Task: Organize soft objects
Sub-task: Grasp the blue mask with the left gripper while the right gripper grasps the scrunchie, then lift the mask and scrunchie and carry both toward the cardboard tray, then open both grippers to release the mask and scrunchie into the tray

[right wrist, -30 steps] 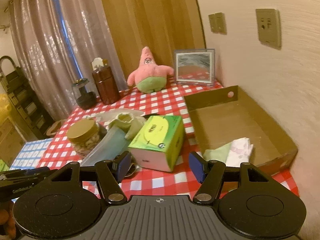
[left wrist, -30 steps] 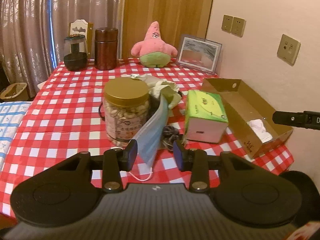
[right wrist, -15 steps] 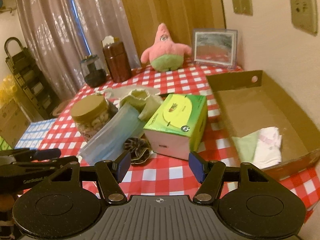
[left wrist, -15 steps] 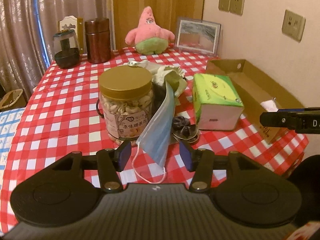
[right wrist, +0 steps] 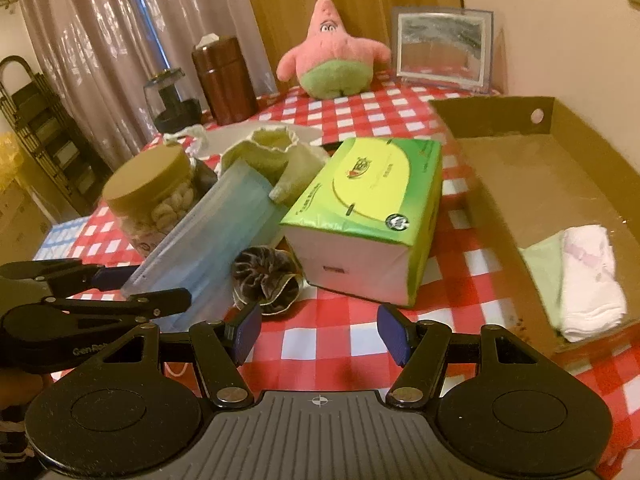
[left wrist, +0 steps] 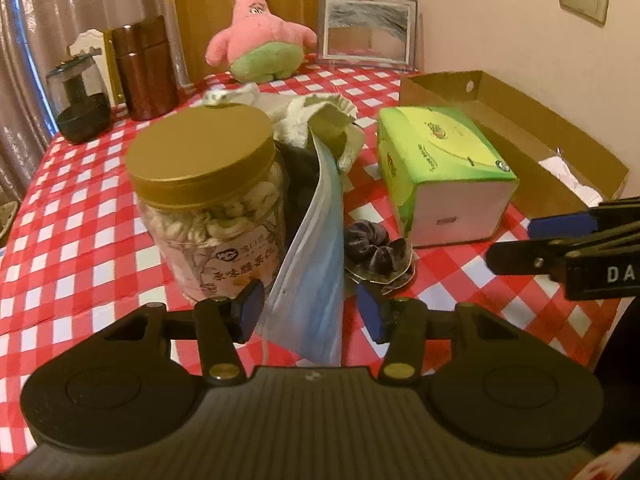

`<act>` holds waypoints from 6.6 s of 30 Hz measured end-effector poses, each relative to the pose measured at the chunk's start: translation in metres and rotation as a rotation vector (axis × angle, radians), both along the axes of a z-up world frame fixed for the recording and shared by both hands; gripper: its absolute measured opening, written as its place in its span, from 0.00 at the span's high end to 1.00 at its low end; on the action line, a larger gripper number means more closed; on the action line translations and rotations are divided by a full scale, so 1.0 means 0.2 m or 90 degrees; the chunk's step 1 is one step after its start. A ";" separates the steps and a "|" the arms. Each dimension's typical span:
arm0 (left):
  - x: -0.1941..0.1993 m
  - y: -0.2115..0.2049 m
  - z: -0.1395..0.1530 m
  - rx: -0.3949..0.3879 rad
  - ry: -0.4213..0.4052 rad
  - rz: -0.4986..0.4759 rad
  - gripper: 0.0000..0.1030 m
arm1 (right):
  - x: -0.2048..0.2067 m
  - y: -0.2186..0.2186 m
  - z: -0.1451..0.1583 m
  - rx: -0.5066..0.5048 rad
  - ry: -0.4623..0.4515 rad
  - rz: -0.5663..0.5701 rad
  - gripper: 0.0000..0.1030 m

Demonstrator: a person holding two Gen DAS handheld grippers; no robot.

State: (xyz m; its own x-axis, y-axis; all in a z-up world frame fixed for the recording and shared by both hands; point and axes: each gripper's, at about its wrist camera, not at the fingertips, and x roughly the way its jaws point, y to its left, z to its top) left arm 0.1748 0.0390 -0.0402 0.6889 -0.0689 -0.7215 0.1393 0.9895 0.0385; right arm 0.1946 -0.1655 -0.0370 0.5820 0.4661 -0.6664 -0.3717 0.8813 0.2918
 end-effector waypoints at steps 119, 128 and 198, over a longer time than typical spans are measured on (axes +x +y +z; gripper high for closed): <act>-0.22 0.05 -0.17 0.116 0.161 -0.254 0.82 | -0.09 0.31 -0.19 0.049 0.086 0.108 0.80; -0.22 0.09 0.00 -0.043 0.131 -0.155 0.98 | -0.13 0.15 -0.05 0.075 0.042 0.059 0.80; 0.44 -0.66 0.29 -0.288 -0.016 -0.031 0.57 | 0.28 -1.03 0.09 -0.019 -0.066 -0.207 0.34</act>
State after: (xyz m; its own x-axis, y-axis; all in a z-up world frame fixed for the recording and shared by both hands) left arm 0.2631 -0.0929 0.0180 0.6939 -0.4069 -0.5941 0.1911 0.8995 -0.3928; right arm 0.2514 -0.3706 -0.0189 0.7624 0.2265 -0.6062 -0.0963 0.9660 0.2397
